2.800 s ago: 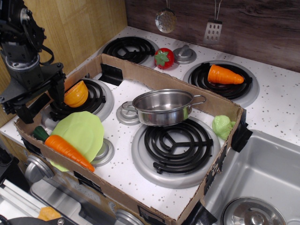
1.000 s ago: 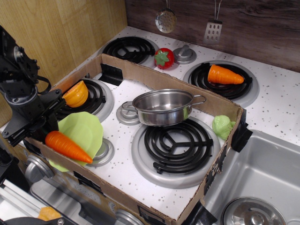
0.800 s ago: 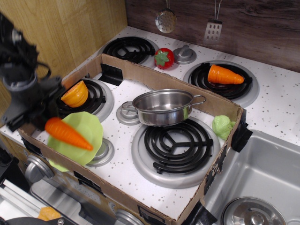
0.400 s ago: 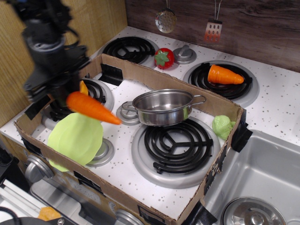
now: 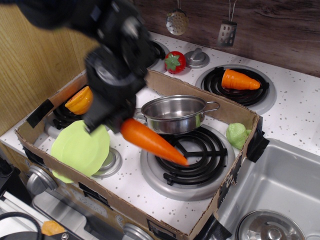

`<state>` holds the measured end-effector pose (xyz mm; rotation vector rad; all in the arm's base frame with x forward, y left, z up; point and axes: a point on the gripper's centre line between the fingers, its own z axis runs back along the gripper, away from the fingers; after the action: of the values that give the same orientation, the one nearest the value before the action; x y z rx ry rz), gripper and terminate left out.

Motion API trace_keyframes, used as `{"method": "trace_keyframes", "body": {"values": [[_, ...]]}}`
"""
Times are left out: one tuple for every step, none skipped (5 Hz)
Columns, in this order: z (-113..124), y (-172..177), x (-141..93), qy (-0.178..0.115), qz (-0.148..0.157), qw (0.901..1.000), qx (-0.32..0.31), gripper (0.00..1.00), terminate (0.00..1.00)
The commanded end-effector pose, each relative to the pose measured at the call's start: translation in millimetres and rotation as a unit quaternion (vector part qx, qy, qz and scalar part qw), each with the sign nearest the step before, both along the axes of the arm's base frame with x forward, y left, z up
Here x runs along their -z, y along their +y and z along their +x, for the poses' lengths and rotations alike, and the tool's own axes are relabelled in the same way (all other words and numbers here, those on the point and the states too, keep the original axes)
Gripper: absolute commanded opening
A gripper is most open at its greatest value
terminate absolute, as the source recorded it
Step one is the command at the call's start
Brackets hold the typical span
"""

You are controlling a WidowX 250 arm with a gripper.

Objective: Take carrot off plate

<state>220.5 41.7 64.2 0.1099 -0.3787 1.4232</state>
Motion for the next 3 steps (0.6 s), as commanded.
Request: {"method": "trace_keyframes", "body": {"values": [[-22, -40, 12, -0.021, 0.037, 0.9990, -0.013, 0.00, 0.00], [-33, -36, 24, -0.025, 0.063, 0.9976, -0.009, 0.00, 0.00], [-32, -37, 29, -0.026, 0.060, 0.9979, -0.005, 0.00, 0.00]]}}
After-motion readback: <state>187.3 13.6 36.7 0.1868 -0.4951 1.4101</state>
